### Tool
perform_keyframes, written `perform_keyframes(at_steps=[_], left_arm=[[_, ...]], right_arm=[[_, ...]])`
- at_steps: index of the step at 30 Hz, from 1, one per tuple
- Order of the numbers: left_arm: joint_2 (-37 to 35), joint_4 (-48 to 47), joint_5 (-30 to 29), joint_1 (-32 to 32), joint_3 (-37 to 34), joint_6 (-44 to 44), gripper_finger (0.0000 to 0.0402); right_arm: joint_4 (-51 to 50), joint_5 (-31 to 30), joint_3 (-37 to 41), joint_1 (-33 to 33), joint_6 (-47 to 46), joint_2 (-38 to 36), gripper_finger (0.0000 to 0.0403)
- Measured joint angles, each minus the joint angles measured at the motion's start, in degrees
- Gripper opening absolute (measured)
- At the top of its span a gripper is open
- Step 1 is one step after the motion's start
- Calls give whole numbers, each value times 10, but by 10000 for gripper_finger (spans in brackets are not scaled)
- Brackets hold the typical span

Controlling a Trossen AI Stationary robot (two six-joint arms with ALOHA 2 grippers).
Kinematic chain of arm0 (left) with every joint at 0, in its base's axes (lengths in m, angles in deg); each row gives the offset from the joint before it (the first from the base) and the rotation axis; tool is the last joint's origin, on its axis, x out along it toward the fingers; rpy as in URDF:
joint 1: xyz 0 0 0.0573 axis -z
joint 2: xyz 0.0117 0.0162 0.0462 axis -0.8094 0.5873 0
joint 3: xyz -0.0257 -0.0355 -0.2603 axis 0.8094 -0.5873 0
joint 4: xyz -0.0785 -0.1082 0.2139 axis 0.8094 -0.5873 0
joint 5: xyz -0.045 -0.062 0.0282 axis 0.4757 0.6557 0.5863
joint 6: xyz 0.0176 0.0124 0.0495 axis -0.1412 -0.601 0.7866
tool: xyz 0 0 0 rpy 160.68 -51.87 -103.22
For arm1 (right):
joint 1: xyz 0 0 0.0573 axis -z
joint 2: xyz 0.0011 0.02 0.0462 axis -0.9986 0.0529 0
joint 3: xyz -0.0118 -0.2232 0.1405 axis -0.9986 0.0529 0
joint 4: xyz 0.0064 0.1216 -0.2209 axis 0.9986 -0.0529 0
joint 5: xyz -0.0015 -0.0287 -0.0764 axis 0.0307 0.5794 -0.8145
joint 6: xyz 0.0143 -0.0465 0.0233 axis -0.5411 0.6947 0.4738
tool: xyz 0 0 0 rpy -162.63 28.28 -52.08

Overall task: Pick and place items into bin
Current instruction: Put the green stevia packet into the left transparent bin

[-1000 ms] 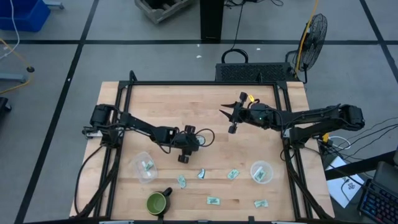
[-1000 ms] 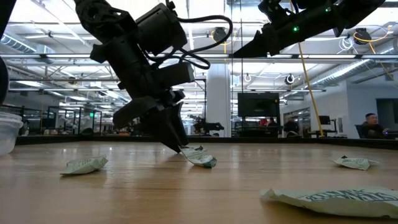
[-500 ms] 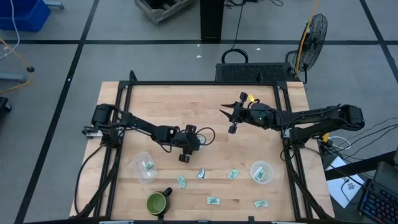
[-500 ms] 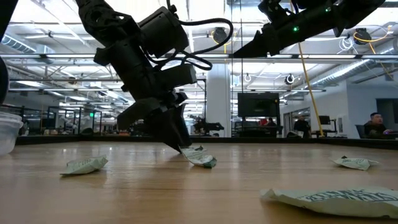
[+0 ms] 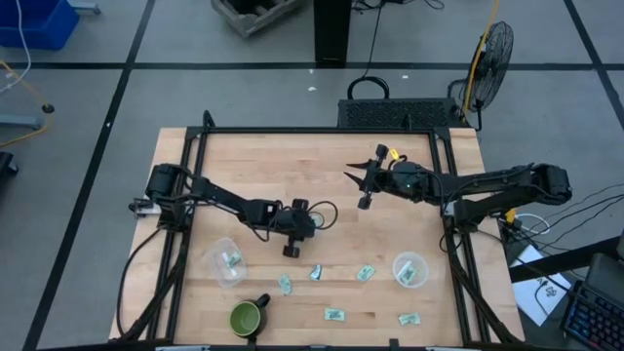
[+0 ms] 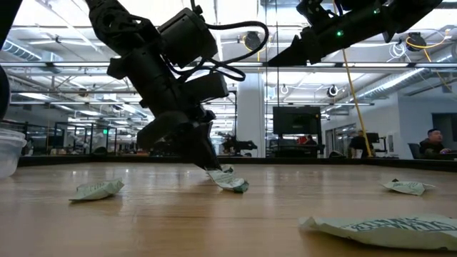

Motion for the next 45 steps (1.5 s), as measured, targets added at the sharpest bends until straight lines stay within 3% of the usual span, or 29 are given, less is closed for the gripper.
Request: perform_keyframes(at_steps=[7,13,23,29,34,39,45], left_arm=[[-28,-14,-46,17,-3,-21,4],[-127,-100,-104,38,-3,-51,3],[-320,-252,-104,98,-1,-150,2],[-399,-393,-99,152,-1,-304,2],[-412,-456,-45,202,-1,-454,2],[-404,-489,16,251,-1,-590,1],[-404,-501,18,310,-1,-729,2]], right_arm=[[-2,0,0,0,0,0,96],[-10,0,0,0,0,0,96],[-25,0,0,0,-33,0,96],[-33,0,0,0,-54,0,96],[-40,0,0,0,-63,0,96],[-60,0,0,0,-77,0,96],[-69,0,0,0,-90,0,96]])
